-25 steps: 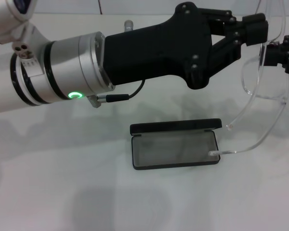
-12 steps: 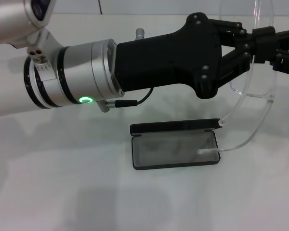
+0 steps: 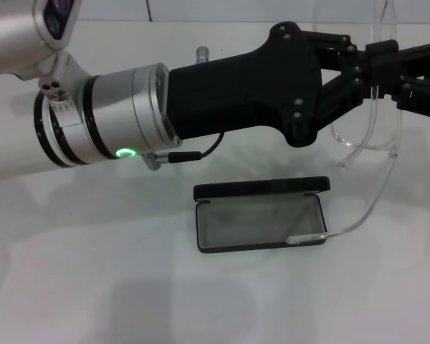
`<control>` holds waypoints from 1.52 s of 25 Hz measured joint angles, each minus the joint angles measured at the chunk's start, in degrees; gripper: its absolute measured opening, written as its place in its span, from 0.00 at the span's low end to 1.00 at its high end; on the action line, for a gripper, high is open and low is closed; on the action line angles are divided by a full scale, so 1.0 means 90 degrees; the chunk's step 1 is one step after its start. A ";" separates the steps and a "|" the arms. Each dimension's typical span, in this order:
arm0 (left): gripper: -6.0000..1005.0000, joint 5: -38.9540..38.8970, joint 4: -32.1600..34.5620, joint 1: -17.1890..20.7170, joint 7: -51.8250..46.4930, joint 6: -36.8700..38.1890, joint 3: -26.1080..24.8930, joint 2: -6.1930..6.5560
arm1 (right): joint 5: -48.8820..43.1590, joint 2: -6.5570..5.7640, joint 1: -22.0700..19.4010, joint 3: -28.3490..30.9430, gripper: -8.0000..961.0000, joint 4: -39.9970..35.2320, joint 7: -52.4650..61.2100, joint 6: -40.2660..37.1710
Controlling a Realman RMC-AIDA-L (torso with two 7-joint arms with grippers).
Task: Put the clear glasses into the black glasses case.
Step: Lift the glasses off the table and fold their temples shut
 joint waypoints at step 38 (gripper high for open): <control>0.07 -0.0467 -0.0721 0.0114 0.0473 0.1787 -0.0475 0.0053 | 0.1168 -0.0100 -0.0472 0.0907 0.14 0.0256 -0.0145 -0.0592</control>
